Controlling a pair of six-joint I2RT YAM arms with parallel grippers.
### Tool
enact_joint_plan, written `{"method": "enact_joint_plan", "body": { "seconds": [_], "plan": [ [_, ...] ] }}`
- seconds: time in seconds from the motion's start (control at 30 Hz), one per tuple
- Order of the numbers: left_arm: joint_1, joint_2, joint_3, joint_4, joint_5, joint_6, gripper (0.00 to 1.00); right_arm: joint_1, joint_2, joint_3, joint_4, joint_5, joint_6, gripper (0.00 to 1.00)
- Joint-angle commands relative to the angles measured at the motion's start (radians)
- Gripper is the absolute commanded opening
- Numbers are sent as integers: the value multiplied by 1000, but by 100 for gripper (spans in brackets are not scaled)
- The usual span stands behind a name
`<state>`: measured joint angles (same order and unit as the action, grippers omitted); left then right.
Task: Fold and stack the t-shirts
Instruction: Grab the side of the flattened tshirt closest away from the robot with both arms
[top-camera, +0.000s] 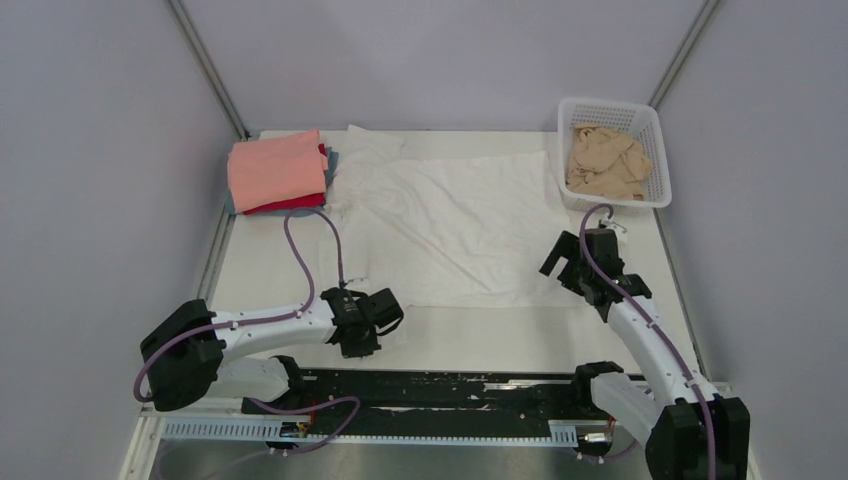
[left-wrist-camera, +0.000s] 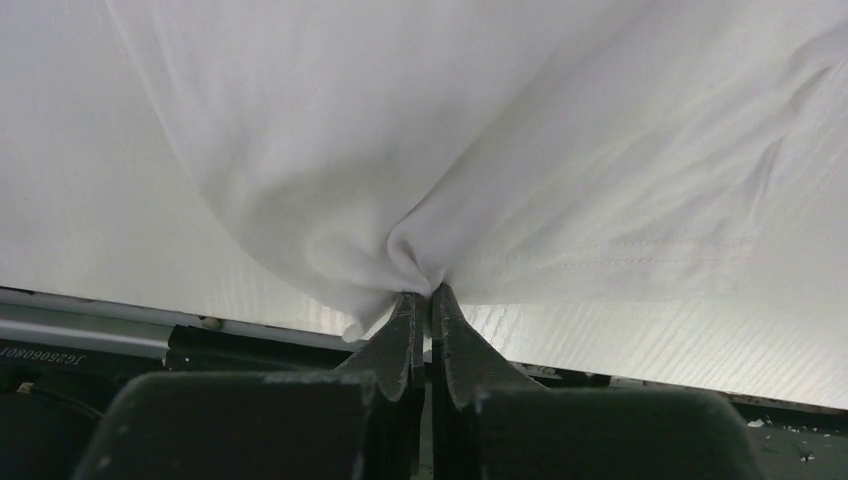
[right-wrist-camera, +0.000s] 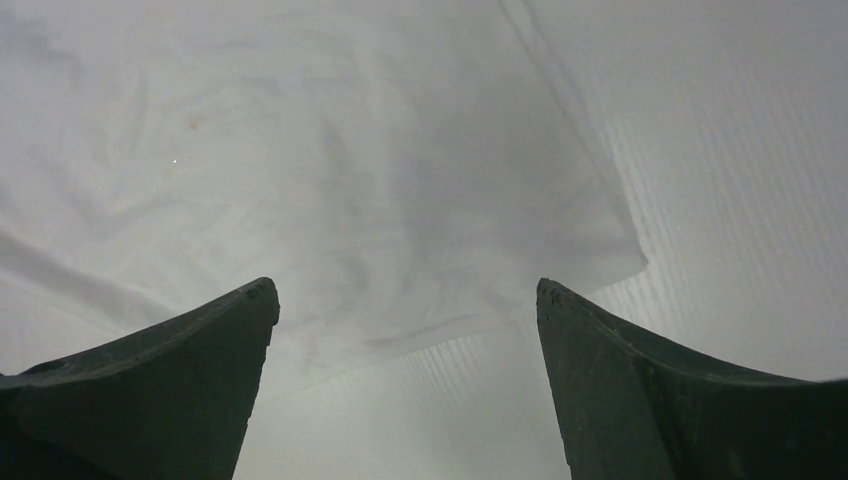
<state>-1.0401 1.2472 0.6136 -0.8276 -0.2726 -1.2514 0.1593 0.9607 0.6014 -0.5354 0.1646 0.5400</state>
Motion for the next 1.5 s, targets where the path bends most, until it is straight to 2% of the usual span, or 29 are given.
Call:
{"method": "enact_joint_plan", "body": {
  "seconds": [0.0, 0.1, 0.27, 0.43, 0.57, 0.83, 0.93, 1.07, 1.33, 1.47],
  "plan": [
    [3, 14, -15, 18, -57, 17, 0, -121, -30, -38, -11, -55, 45, 100],
    [2, 6, -24, 28, -40, 41, 0, -186, -13, -73, -13, -71, 49, 100],
    [3, -8, -46, 73, -1, 73, 0, -217, 48, -102, 0, -37, 101, 94],
    [3, -24, -63, 84, 5, 89, 0, -221, 96, -130, 86, 35, 149, 78],
    [3, -42, -67, 84, 6, 103, 0, -222, 123, -148, 133, 33, 175, 58],
    [3, -80, -71, 67, -8, 106, 0, -223, 139, -165, 161, 29, 178, 48],
    [3, -90, -70, 60, -11, 103, 0, -223, 137, -167, 160, 11, 177, 32],
    [3, -106, -70, 52, -9, 101, 0, -223, 75, -169, 143, -29, 155, 11],
    [-1, -218, -76, -43, 82, 143, 0, -224, -159, -70, -172, -109, 129, 1],
    [-5, -292, -83, -98, 144, 174, 0, -223, -280, -55, -228, -249, 194, 0]
  ]
}}
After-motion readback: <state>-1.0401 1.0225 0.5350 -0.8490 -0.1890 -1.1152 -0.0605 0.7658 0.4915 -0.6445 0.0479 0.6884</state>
